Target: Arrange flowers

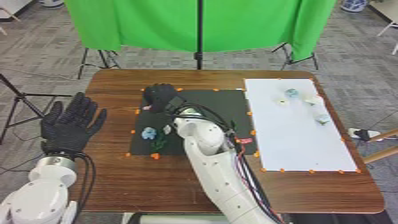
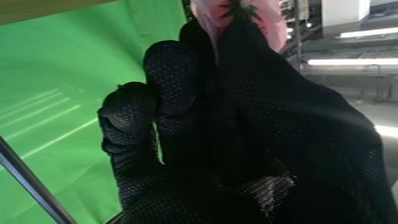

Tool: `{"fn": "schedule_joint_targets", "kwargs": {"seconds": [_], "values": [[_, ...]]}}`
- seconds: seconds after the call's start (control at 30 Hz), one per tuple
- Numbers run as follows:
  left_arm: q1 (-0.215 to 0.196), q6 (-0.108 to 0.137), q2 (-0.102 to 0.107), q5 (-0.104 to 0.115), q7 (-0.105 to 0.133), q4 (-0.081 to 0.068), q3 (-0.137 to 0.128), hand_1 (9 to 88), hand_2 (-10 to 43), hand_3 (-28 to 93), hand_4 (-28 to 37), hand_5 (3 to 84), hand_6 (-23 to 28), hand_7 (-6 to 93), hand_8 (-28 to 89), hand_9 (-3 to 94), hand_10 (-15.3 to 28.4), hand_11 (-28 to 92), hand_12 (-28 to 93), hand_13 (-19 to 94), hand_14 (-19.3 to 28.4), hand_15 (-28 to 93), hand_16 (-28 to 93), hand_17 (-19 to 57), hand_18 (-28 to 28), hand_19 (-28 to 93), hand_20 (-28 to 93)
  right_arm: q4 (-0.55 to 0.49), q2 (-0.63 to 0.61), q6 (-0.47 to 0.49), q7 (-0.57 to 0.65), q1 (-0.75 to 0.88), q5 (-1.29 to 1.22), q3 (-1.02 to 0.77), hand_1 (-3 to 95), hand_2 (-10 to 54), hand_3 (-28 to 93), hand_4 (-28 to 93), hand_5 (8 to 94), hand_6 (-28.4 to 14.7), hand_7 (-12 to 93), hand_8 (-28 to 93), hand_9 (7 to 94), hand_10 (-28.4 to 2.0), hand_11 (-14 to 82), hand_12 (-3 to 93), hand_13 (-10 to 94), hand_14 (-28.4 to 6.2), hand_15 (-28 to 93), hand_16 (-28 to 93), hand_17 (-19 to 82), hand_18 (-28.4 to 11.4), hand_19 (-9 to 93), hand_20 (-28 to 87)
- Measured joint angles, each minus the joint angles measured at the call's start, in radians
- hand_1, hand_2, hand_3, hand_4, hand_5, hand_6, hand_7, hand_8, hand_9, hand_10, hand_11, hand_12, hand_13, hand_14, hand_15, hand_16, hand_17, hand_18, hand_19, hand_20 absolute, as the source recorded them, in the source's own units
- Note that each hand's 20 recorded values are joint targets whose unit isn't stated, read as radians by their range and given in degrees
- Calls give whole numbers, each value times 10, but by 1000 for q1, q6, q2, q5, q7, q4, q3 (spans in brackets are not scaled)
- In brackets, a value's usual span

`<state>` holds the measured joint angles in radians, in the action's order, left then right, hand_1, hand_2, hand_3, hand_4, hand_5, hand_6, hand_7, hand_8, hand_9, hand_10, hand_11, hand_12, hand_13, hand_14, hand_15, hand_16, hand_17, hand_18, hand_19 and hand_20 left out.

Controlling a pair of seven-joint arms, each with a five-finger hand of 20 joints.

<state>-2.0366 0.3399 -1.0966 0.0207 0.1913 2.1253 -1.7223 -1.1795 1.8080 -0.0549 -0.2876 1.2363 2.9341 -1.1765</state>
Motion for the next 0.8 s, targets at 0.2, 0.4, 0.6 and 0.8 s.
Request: {"fn": "schedule_joint_targets", "kwargs": {"seconds": [0.2, 0.4, 0.6, 0.8], "values": [[1, -1, 0, 1, 0, 0, 0, 290, 164, 769, -283, 525, 95, 212, -107, 451, 165, 343, 154, 330, 182, 616, -63, -47, 182, 471, 244, -1, -3, 46, 34, -1, 0, 12, 656, -95, 745, -283, 696, -13, 452, 55, 763, -116, 214, 488, 678, -84, 545, 501, 368, -216, 836, 479], [1, -1, -1, 3, 0, -2, 1, 289, 164, 771, -283, 525, 95, 212, -107, 450, 164, 344, 154, 330, 182, 616, -63, -46, 182, 472, 244, -8, -13, 151, 61, -1, 0, 33, 657, -95, 743, -283, 698, -15, 434, 43, 761, -118, 212, 487, 672, -85, 548, 498, 364, -216, 834, 480], [1, -1, -1, 4, 1, -2, 1, 290, 164, 770, -283, 525, 95, 212, -107, 451, 165, 344, 153, 330, 183, 616, -63, -47, 182, 472, 244, -7, -15, 134, 85, 0, 0, 41, 656, -95, 746, -283, 703, -16, 424, 49, 765, -123, 213, 485, 673, -86, 552, 491, 369, -218, 838, 479], [1, -1, -2, 5, 1, -3, 1, 290, 164, 770, -283, 525, 95, 212, -107, 451, 165, 343, 153, 330, 183, 617, -62, -47, 182, 472, 243, -4, -25, 134, 231, -5, -1, 79, 645, -95, 754, -283, 694, -27, 332, -2, 752, -129, 155, 428, 659, -90, 558, 490, 364, -225, 847, 477]]}}
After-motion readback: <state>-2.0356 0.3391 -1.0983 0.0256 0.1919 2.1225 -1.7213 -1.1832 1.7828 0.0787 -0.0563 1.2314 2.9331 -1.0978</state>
